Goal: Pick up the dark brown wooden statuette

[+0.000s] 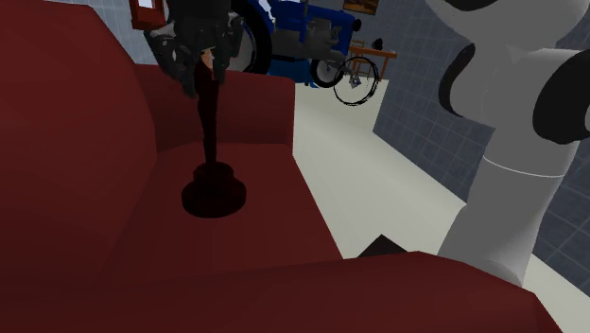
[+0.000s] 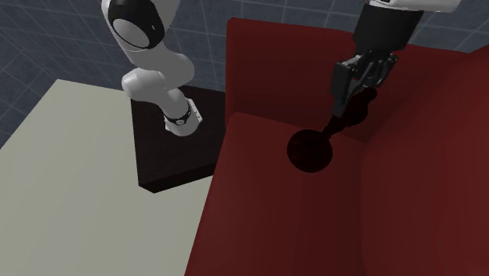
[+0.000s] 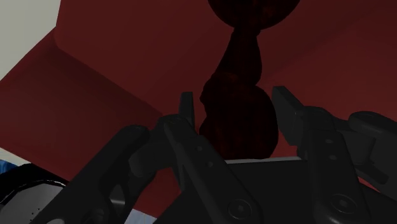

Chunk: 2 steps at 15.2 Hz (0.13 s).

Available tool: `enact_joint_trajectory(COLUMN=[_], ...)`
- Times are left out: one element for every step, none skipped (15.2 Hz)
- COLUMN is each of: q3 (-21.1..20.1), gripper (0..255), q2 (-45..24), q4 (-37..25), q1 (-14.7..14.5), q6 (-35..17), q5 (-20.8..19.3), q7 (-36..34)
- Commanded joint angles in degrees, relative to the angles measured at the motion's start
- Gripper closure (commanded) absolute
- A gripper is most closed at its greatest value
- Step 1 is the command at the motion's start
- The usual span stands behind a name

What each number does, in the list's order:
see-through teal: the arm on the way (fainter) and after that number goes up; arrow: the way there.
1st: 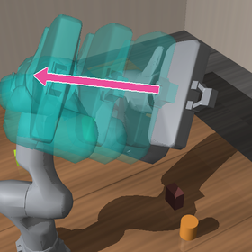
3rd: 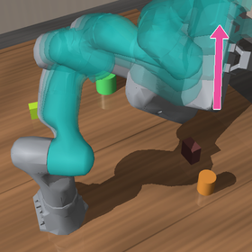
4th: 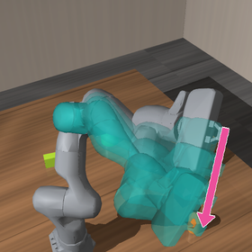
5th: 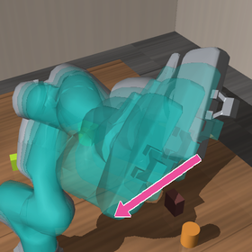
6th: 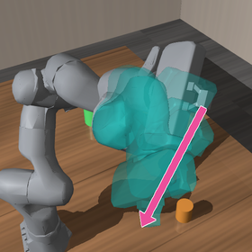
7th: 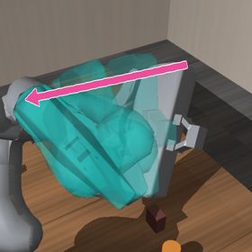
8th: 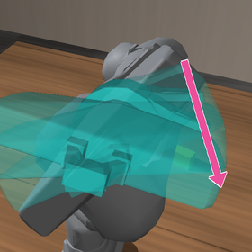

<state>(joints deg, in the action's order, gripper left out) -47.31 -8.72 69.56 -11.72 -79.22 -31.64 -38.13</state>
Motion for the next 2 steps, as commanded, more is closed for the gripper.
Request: enact_joint_trajectory(q3=[-0.13, -0.11], gripper=[255, 255], q2=[-1.17, -1.17], q4=[-2.26, -2.26], q1=[-0.89, -0.90], q6=[1.50, 1.50], q5=[-1.13, -1.12], q7=[0.12, 0.12])
